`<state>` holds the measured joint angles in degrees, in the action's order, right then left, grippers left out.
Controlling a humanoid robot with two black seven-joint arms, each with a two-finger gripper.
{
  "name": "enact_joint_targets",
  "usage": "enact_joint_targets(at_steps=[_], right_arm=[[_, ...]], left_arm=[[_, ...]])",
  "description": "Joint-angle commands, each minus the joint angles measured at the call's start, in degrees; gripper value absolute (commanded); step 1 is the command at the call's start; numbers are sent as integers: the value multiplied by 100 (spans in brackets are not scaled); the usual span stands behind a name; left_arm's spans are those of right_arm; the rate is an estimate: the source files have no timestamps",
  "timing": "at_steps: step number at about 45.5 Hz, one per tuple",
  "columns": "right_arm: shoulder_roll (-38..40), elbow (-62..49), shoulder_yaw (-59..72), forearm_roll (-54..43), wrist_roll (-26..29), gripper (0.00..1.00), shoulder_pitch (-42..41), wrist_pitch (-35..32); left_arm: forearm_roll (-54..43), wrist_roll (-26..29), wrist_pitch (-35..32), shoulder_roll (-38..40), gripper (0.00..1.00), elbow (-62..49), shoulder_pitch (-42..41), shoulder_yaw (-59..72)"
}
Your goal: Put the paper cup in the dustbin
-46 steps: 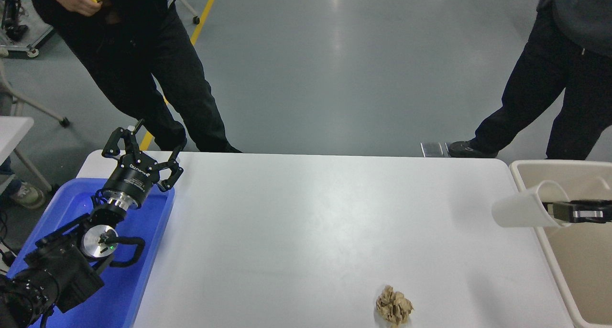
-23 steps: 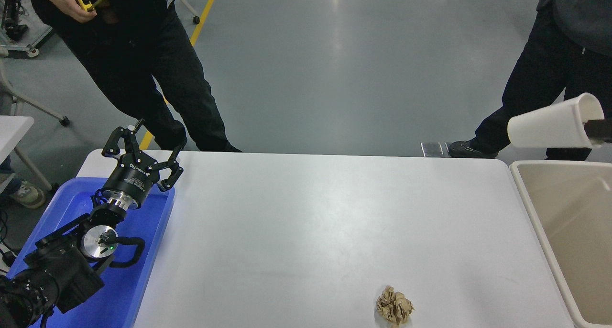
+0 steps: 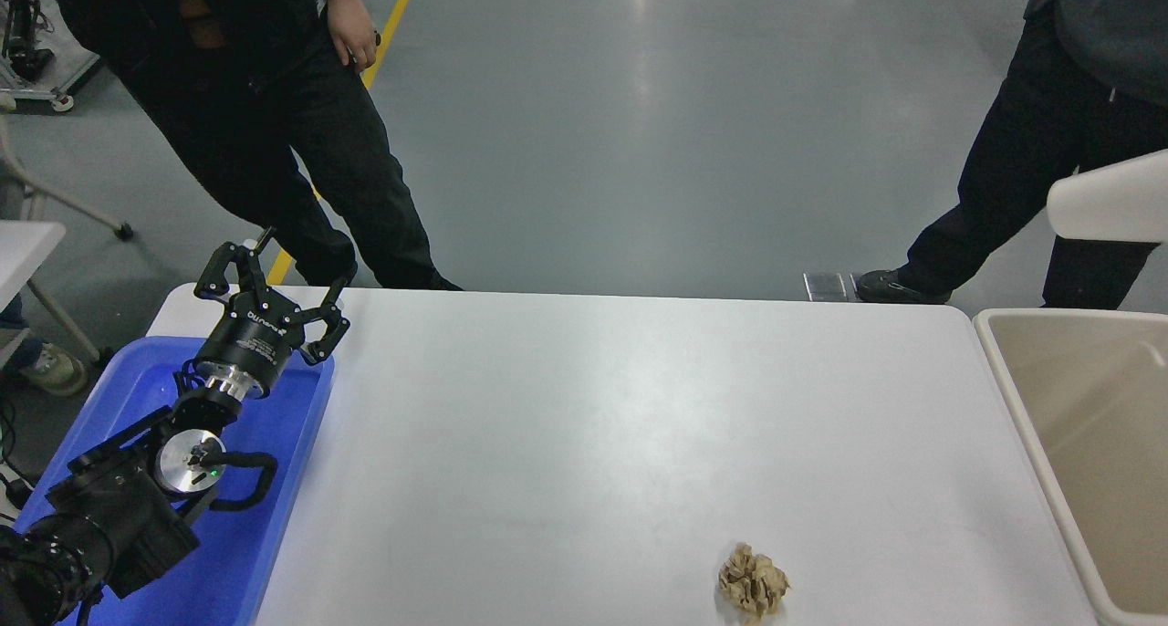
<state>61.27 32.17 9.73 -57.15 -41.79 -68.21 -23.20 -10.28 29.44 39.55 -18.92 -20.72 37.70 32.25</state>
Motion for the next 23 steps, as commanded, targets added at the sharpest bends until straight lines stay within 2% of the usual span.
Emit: enact_joint_targets(at_steps=[1,6,16,23], right_arm=[[-1221,-2478,20,599,100,0,1011,-9],[-1477,-2944,12,705,407,0,1169,0],[-1679,-3261,-6,1232,1725,0,1424,167],[-1714,-3367,-15,1408,2253,0,1591,316]], left_arm=[[0,0,0,-6,100,-2,0,0],[0,0,0,3,100,-2,0,0],[0,0,0,3,100,6,0,0],[0,0,0,-6,100,-2,0,0]])
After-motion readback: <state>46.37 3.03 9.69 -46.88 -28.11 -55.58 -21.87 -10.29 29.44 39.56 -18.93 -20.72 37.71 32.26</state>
